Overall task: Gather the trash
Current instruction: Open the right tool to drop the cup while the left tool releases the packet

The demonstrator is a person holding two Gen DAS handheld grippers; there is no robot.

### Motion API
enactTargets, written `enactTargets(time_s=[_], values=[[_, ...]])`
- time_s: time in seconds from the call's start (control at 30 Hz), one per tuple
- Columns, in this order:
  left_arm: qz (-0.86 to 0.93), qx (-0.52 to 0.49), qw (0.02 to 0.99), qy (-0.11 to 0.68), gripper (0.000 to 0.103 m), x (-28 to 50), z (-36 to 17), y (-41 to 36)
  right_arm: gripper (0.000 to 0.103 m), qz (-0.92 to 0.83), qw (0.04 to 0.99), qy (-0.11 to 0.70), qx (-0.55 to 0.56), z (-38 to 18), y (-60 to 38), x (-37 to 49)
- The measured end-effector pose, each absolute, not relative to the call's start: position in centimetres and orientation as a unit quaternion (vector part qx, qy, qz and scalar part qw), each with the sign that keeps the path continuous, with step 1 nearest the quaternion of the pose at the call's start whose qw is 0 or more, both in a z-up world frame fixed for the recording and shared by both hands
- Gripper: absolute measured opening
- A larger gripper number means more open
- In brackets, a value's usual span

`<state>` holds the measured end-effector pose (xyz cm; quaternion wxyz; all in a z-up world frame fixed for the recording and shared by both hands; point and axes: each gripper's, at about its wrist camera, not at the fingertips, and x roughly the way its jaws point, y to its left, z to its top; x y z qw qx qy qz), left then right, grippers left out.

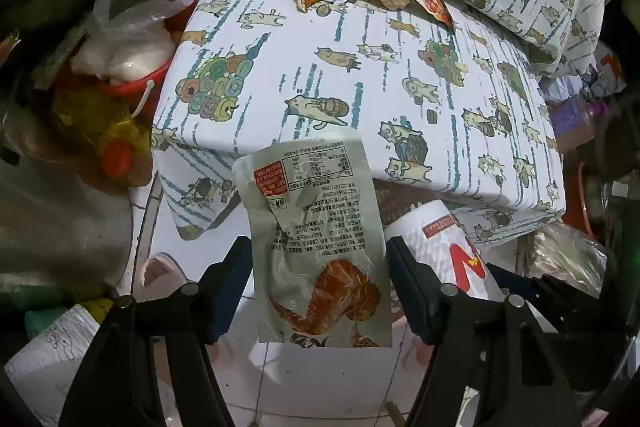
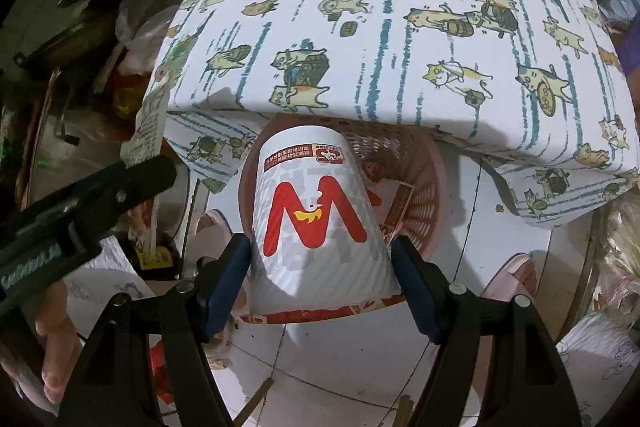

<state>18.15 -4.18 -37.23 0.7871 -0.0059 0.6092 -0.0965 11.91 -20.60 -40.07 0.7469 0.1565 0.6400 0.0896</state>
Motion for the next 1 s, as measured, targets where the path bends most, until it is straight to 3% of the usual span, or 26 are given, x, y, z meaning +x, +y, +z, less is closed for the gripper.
enactTargets(time_s=[0.43, 0.53, 1.0], values=[[-0.116, -0.013, 0.782, 0.612, 0.071, 18.2, -37.0, -4.3, 0.074, 0.068, 0.739, 0.622, 0.249, -39.6, -23.8, 12.9], [-0.114, -0.002, 0.791, 0.602, 0.088, 18.0, -36.6, -4.6, 0.074, 0.053, 0.754, 0.597, 0.268, -38.1, -25.3, 13.0], [-0.12, 0.025, 0.849, 0.515, 0.088, 17.7, -32.1, -5.3, 0.075, 0.021, 0.82, 0.52, 0.24, -33.1, -27.7, 13.3]])
